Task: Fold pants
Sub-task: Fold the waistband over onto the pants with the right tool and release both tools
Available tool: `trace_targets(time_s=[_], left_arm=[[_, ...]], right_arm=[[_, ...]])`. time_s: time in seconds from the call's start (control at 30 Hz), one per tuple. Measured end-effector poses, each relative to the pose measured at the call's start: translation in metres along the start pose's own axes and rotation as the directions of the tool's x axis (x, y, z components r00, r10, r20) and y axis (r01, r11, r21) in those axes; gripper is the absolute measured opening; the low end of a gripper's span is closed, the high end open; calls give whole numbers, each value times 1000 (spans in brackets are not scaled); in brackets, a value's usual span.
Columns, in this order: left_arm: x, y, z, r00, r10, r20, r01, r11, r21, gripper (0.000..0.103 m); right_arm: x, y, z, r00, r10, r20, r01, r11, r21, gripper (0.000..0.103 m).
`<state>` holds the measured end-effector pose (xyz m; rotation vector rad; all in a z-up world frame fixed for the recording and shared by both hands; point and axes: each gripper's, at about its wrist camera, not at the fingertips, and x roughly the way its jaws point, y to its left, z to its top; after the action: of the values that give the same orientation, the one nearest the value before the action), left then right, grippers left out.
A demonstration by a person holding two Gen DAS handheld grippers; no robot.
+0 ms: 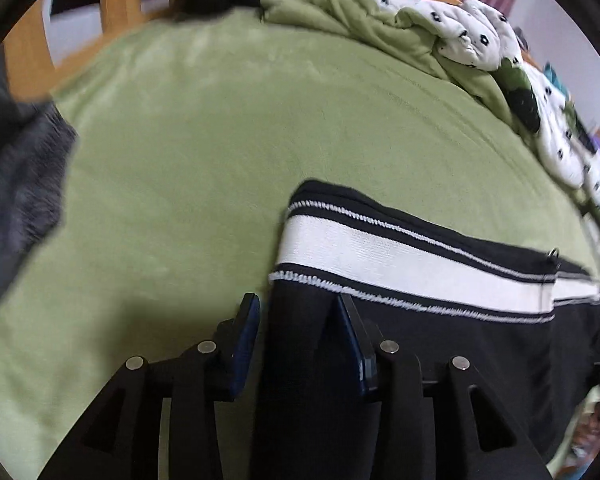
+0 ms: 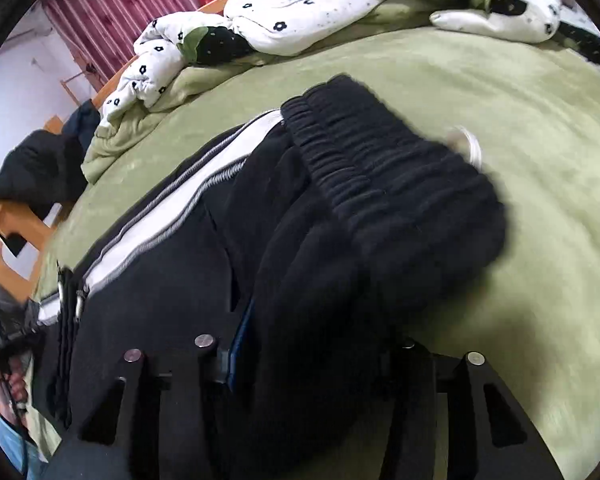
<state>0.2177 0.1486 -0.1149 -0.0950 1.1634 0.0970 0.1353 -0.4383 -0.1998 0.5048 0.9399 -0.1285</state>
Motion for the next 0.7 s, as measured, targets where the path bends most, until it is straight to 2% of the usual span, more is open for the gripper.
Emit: trace_targets(time_s=[0.07, 0.1, 0.13, 0.2, 0.27, 0.3, 0.37, 0.43, 0.47, 0.53, 0.63, 0.67, 0.7], left_arm=[[-17, -9, -1, 997, 43, 67, -45, 998, 32, 39], [-24, -12, 0, 994, 42, 100, -47, 998, 41, 39], [-29, -16, 0, 992, 30, 122, -36, 998, 48, 39], [-35, -24, 3, 987, -8, 162, -2, 998, 60, 39], [-34, -28, 4, 983, -38, 180, 26, 997, 69, 48], [-29, -31, 6, 982, -49, 181, 36, 997, 74, 50], [-15, -38, 7, 986, -23, 165, 8, 996, 91, 50], [9, -47, 7, 994, 30, 109, -42, 993, 110, 50], [18, -47, 5, 996, 41, 82, -50, 992, 112, 50], [23, -47, 2, 996, 35, 76, -44, 993, 113, 50], [15, -41, 5, 998, 2, 55, -6, 997, 82, 51], [12, -38, 6, 999, -19, 48, 16, 998, 59, 51], [8, -37, 7, 999, -40, 37, 39, 999, 36, 51]], right_arm=[[-24, -2, -5, 997, -57, 51, 58, 998, -19, 46], [-32, -3, -5, 994, -82, 75, 84, 996, -27, 46], [-43, -1, -3, 988, -100, 117, 104, 994, -32, 46], [-51, 2, 5, 985, -83, 149, 90, 995, -44, 46], [-45, 14, 16, 982, -89, 166, 104, 991, -83, 46], [-43, 18, 18, 980, -89, 178, 108, 989, -100, 46], [-35, 28, 22, 973, -82, 214, 114, 984, -139, 46], [-12, 26, 19, 980, -105, 171, 128, 983, -133, 43], [2, 26, 17, 976, -160, 146, 180, 974, -137, 40], [8, 36, 10, 960, -215, 177, 249, 947, -204, 39], [8, 52, 10, 941, -305, 145, 334, 900, -279, 38], [4, 53, 12, 943, -305, 132, 330, 905, -267, 38], [-3, 55, 14, 954, -277, 110, 296, 926, -236, 38]])
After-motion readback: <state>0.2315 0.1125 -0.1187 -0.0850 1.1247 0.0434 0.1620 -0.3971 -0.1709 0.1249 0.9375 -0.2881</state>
